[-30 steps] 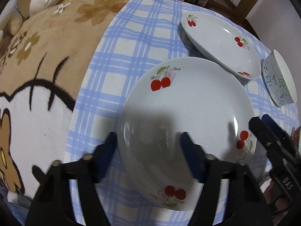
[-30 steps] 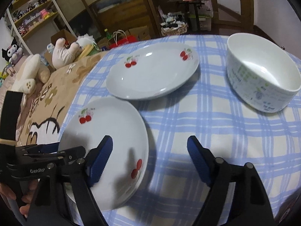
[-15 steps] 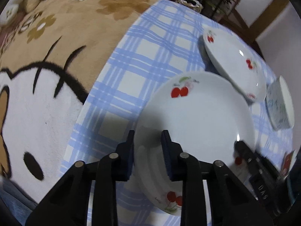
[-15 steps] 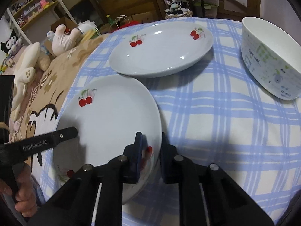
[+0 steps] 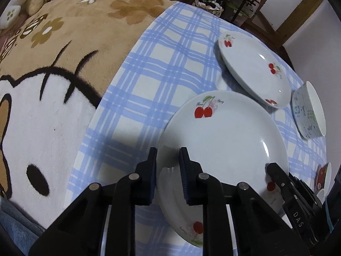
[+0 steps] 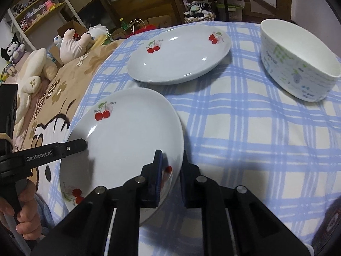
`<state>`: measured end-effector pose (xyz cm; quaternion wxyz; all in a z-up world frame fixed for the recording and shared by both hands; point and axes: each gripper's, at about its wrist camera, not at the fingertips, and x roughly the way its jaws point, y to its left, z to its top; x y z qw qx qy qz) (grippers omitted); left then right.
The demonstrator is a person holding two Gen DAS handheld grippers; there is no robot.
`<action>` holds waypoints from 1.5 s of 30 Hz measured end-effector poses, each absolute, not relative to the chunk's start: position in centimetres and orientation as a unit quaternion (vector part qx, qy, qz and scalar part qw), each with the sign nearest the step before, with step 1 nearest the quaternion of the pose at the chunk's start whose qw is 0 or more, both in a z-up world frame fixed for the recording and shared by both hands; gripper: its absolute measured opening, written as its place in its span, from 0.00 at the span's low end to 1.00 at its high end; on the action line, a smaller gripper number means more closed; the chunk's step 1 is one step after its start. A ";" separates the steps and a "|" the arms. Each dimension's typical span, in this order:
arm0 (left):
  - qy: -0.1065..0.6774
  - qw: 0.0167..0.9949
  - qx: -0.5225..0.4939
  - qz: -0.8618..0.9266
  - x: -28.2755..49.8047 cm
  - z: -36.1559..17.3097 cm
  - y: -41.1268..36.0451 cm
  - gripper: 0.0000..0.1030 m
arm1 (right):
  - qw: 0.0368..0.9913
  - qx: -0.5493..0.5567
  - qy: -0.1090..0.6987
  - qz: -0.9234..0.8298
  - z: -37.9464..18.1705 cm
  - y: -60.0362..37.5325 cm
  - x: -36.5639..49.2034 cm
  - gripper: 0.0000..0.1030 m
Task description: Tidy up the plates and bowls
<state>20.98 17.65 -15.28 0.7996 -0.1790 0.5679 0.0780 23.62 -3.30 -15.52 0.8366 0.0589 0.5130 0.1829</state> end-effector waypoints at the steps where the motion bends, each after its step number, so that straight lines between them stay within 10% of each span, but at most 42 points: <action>1: 0.566 0.801 -0.180 0.074 20.7 -15.0 17.6 0.16 | 0.838 0.062 0.511 0.181 -15.3 -3.6 23.3 0.15; 45: 0.487 0.867 -0.075 -0.073 9.6 -5.4 3.3 0.15 | 0.892 0.095 0.434 0.086 -5.7 -17.0 7.8 0.15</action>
